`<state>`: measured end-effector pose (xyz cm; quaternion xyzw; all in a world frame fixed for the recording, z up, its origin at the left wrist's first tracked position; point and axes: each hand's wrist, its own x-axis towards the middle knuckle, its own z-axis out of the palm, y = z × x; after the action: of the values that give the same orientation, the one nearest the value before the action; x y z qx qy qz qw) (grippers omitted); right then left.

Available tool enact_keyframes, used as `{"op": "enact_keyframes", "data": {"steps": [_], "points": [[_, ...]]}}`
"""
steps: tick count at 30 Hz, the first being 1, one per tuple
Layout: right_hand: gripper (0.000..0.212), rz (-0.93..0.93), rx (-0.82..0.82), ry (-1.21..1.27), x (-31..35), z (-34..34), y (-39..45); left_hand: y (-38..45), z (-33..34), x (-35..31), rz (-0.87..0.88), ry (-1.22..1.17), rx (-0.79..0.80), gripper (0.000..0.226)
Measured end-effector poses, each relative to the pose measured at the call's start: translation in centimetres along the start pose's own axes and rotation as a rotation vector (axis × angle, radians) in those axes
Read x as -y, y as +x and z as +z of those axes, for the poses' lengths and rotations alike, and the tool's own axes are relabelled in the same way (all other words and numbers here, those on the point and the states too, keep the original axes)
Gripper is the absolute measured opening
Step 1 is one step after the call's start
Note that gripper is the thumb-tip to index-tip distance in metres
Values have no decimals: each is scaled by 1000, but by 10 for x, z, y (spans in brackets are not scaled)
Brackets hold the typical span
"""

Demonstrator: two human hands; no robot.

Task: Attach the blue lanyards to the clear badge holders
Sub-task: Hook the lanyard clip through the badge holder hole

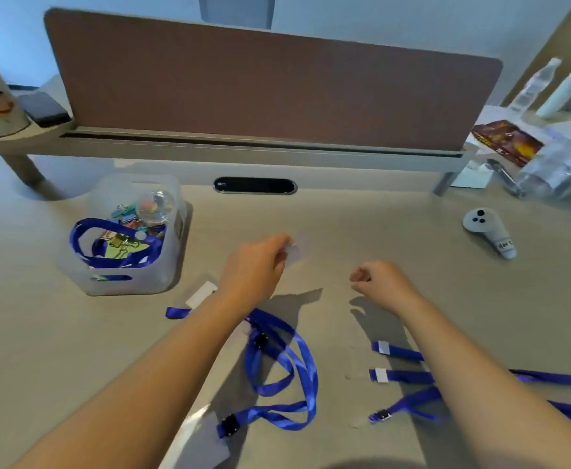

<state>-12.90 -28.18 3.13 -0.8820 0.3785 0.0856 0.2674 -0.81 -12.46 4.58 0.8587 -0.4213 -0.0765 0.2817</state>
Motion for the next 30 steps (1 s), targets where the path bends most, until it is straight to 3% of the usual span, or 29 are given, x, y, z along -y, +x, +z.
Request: {"op": "enact_keyframes", "data": {"steps": [8, 16, 21, 23, 26, 30], "points": [[24, 27, 184, 24, -85, 38, -17, -19, 71, -44, -94, 96, 108, 30], [21, -73, 114, -95, -101, 55, -14, -25, 84, -56, -182, 142, 130, 28], [5, -69, 97, -37, -101, 51, -6, -21, 82, -60, -299, 36, 3, 15], [5, -69, 37, 76, -99, 44, -3, -17, 79, -62, -337, -47, -51, 6], [24, -131, -138, 167, -87, 23, 5, -10, 73, -64, -374, -207, -113, 7], [23, -288, -441, 207, -61, -16, 14, 0, 57, -72, -400, -469, -187, 27]]}}
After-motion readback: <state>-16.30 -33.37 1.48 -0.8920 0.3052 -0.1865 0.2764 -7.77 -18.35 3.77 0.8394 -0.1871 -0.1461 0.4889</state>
